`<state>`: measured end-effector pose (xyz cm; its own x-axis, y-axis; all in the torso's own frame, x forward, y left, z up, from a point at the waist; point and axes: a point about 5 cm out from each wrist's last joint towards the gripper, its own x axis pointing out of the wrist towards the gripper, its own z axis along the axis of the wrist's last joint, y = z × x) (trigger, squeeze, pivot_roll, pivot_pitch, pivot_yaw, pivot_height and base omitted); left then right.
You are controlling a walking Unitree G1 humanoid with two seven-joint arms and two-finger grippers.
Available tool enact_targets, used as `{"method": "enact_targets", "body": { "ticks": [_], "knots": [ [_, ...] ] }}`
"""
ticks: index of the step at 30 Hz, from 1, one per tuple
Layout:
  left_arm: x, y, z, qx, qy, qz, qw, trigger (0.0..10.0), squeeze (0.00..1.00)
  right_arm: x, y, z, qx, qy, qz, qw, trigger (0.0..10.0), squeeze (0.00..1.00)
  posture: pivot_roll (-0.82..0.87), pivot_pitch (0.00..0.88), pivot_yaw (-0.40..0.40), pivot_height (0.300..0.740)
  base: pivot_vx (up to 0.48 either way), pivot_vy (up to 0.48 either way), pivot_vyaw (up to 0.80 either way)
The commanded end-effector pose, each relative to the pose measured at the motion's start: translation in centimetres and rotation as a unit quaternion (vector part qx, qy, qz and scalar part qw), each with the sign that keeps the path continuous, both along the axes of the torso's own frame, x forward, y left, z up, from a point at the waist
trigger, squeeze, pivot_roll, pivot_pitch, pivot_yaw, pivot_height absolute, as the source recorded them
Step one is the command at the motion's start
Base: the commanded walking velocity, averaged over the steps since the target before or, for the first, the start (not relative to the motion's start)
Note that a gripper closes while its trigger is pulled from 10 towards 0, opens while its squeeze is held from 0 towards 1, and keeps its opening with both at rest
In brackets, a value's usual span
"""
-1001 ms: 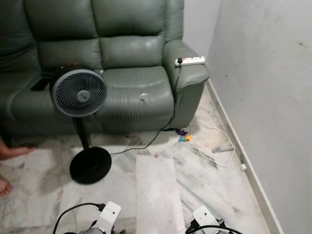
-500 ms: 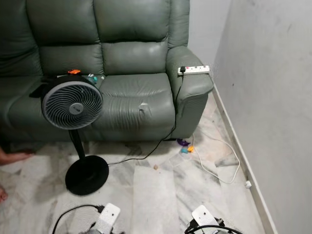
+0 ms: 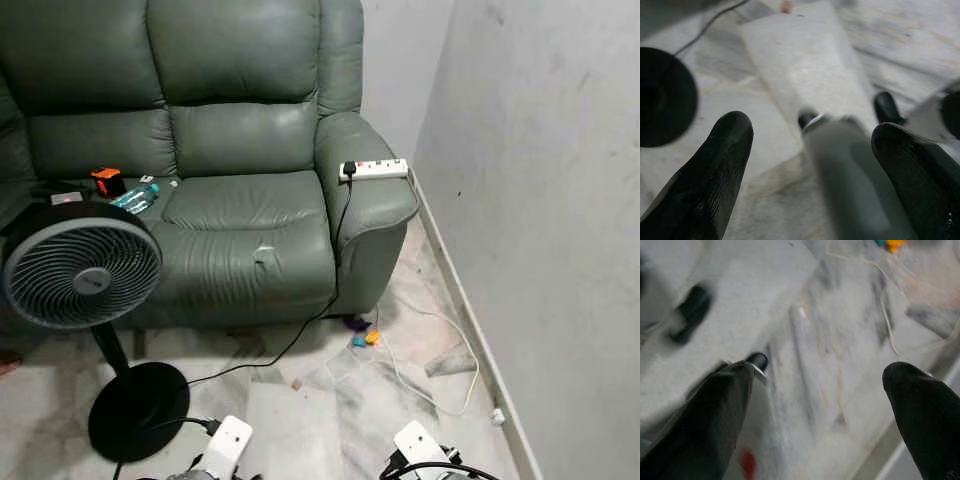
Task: Hang keys on a hook
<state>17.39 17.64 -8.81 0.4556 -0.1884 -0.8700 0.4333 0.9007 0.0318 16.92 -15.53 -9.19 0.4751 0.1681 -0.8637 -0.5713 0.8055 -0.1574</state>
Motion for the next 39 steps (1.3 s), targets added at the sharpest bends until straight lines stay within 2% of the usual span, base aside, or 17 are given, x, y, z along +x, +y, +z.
{"method": "enact_targets", "body": {
  "ticks": [1,6,28,39],
  "knots": [
    [-0.37,0.78,-0.1,0.011,0.008,0.001,1.0,10.0,0.0,0.07,0.94,0.0,0.011,0.001,0.007,1.0,10.0,0.0,-0.03,0.057,-0.005,0.74,0.465,0.0,0.0],
    [-0.34,0.77,-0.09,0.01,0.006,0.006,1.0,10.0,0.0,0.11,0.93,0.02,0.011,0.001,0.007,1.0,10.0,0.0,-0.03,0.059,-0.005,0.74,0.445,0.0,0.0],
    [-0.36,1.06,-0.08,0.014,0.006,0.018,1.0,10.0,0.0,-0.09,1.12,-0.07,0.013,0.003,0.006,1.0,10.0,0.0,-0.03,0.059,-0.001,0.74,0.0,0.0,0.0],
    [-0.33,1.03,-0.07,0.014,0.005,0.017,1.0,10.0,0.0,-0.07,1.0,-0.06,0.011,0.003,0.005,1.0,10.0,0.0,-0.03,0.06,-0.001,0.74,0.0,0.459,0.0]
  ]
}}
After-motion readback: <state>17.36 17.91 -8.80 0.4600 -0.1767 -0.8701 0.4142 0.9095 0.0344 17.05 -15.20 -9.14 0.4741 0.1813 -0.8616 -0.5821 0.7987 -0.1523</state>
